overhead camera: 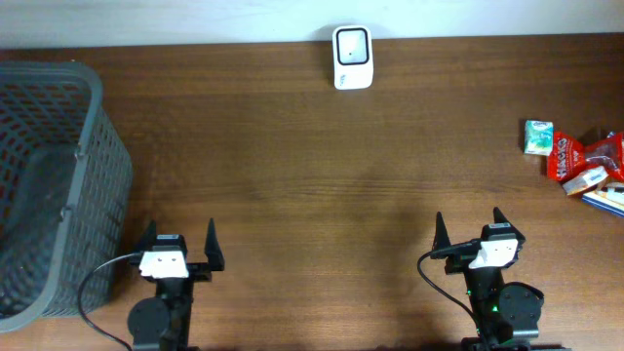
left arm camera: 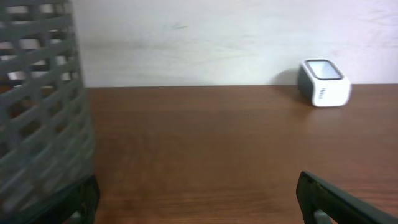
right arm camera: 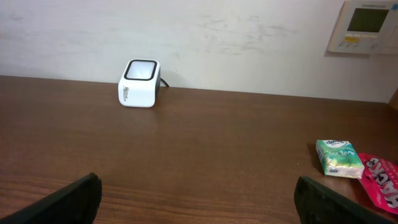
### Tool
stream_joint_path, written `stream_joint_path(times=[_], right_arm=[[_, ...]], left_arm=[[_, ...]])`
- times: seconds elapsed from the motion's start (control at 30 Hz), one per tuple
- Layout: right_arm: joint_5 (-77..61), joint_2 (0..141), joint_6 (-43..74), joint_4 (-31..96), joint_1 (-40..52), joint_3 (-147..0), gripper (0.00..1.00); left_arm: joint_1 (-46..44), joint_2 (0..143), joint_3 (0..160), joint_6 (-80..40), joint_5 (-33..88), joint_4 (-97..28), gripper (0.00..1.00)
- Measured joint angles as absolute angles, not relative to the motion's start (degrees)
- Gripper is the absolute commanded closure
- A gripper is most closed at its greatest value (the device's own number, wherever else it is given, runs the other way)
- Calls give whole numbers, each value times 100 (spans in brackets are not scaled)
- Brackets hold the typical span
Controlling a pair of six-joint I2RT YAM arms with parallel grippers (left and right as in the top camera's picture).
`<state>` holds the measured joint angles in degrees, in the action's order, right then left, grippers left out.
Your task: Scan the item barcode
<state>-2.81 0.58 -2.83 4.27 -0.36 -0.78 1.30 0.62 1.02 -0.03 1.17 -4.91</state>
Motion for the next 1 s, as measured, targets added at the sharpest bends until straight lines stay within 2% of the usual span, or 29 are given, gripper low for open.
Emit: stream_joint_path(times=[0.13,1.0], right_arm=[[-281,58,-281,429,-36,-78,2],[-281,58,-281,429,-36,-78,1]], left_arm=[[-187,62,102,-3,-73,-491,1],[-187,62,102,-1,-349,-484,1]])
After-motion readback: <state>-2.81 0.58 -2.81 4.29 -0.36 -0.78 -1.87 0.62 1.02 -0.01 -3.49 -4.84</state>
